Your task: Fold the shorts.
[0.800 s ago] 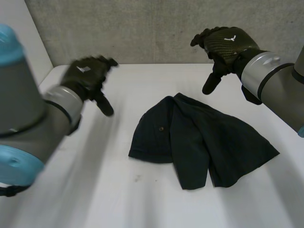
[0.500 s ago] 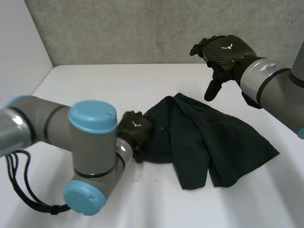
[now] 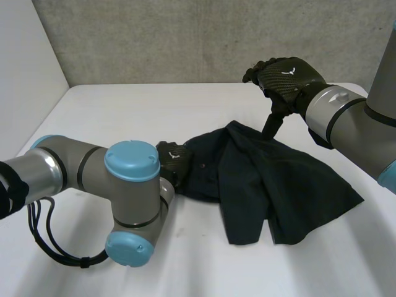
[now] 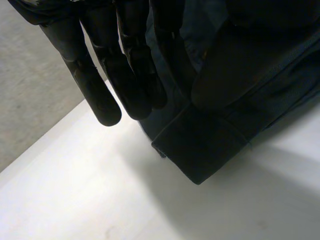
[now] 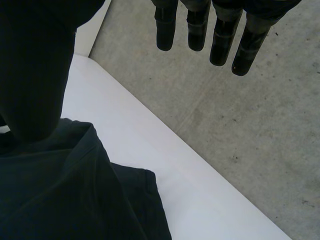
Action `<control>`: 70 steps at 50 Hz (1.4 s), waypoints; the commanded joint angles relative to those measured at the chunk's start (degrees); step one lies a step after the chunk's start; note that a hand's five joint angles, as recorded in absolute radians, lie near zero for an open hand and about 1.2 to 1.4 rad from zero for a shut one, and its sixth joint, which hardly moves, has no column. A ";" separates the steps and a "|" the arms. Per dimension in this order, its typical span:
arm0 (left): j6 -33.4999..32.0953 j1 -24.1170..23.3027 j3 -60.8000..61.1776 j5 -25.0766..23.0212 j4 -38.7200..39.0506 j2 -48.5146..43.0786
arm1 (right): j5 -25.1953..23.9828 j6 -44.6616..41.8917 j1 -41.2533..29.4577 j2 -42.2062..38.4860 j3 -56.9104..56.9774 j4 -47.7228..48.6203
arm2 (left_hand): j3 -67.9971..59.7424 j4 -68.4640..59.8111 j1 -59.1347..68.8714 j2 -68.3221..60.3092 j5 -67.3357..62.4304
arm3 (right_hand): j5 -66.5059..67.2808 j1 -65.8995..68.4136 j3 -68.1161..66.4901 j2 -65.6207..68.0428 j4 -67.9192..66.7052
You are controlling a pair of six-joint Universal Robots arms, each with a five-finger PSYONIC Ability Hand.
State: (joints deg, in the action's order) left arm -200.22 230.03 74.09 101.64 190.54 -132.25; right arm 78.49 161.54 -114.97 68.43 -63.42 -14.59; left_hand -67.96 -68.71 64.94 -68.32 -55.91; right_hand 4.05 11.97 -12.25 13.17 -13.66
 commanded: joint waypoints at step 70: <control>-11.51 15.98 -5.00 -16.65 6.16 -6.53 | 0.44 -0.44 -0.17 -4.71 -0.03 0.17 | -12.04 -11.29 15.06 -11.68 -14.09 | -4.05 -1.97 2.25 -3.17 3.66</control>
State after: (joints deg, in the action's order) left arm -211.53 246.27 72.47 84.11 195.99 -136.63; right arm 78.87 161.12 -115.06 64.30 -63.50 -14.45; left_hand -44.99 -45.07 46.71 -45.88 -34.31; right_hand 4.05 11.97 -12.25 13.17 -13.66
